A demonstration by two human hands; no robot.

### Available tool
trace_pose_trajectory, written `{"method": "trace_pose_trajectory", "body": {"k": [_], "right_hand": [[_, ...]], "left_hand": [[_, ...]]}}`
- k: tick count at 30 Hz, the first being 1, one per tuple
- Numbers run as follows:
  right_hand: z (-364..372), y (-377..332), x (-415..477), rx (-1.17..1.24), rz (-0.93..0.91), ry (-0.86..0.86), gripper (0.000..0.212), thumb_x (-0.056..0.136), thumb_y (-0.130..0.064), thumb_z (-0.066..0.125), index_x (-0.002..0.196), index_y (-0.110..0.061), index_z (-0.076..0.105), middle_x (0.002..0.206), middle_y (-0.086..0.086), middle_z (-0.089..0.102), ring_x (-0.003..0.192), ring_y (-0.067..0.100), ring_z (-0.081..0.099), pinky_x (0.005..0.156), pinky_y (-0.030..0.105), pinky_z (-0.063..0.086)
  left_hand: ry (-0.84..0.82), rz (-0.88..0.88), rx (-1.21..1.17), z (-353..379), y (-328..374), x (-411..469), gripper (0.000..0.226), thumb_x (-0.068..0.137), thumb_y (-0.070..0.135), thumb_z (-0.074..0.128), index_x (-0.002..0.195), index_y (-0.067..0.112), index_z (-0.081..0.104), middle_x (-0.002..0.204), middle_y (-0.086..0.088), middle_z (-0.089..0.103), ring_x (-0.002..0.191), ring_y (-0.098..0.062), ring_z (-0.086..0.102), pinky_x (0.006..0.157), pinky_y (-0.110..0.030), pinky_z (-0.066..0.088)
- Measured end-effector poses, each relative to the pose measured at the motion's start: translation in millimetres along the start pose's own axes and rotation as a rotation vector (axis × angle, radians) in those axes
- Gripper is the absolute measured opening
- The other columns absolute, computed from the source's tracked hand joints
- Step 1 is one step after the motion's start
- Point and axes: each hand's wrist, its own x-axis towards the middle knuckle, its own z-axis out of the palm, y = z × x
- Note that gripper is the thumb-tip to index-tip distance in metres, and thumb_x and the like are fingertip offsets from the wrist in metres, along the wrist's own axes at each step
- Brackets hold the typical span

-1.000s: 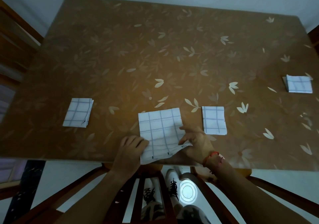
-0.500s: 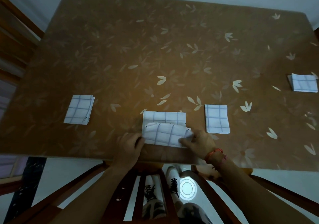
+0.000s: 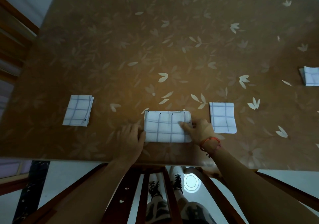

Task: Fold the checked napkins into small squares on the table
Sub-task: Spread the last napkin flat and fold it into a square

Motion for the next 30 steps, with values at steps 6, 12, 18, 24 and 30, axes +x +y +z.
{"method": "trace_pose_trajectory", "body": {"k": [6,12,18,24,30], "right_hand": [[5.8,-0.4,11.9,-0.061,0.019,0.008,0.042,0.082,-0.058,0.06,0.09,-0.018,0.067,0.076,-0.002,0.063,0.075,0.02,0.061,0.059,0.027,0.049],[7.7,0.8,17.1,-0.114,-0.02,0.04,0.052,0.082,-0.062,0.057,0.111,-0.019,0.064,0.094,0.003,0.07,0.084,0.023,0.064,0.069,0.032,0.053],[10.6,-8.8,1.0,-0.281,-0.155,0.337,0.044,0.081,-0.054,0.061,0.105,-0.018,0.052,0.099,0.004,0.054,0.082,0.024,0.057,0.064,0.035,0.05],[50.2,-28.7,-10.3,-0.454,-0.581,0.142,0.058,0.089,-0.034,0.048,0.14,-0.01,0.037,0.15,0.018,0.03,0.138,0.033,0.031,0.11,0.045,0.036],[79.1,-18.8,-8.9,-0.657,-0.592,0.009,0.074,0.092,-0.055,0.02,0.151,-0.01,0.016,0.157,0.023,0.009,0.147,0.034,0.009,0.118,0.047,0.02]], "left_hand": [[-0.059,0.383,0.219,7.0,-5.3,-0.5,0.038,0.093,0.02,0.049,0.129,0.01,0.055,0.137,-0.009,0.051,0.126,-0.026,0.048,0.097,-0.039,0.039],[-0.229,0.351,0.306,11.8,-5.2,8.9,0.05,0.096,0.023,0.039,0.144,0.007,0.04,0.155,-0.012,0.029,0.145,-0.025,0.022,0.111,-0.048,0.031],[-0.276,0.345,0.339,12.2,-7.2,12.9,0.055,0.097,0.032,0.029,0.147,0.01,0.033,0.158,-0.014,0.02,0.147,-0.027,0.015,0.114,-0.05,0.026],[-0.307,0.303,0.322,13.4,-7.4,12.1,0.057,0.098,0.032,0.026,0.148,0.003,0.027,0.158,-0.015,0.018,0.147,-0.026,0.014,0.113,-0.053,0.025],[-0.311,0.33,0.344,14.4,-10.4,10.7,0.057,0.1,0.031,0.023,0.149,0.002,0.024,0.158,-0.017,0.017,0.147,-0.028,0.014,0.114,-0.056,0.02]]}}
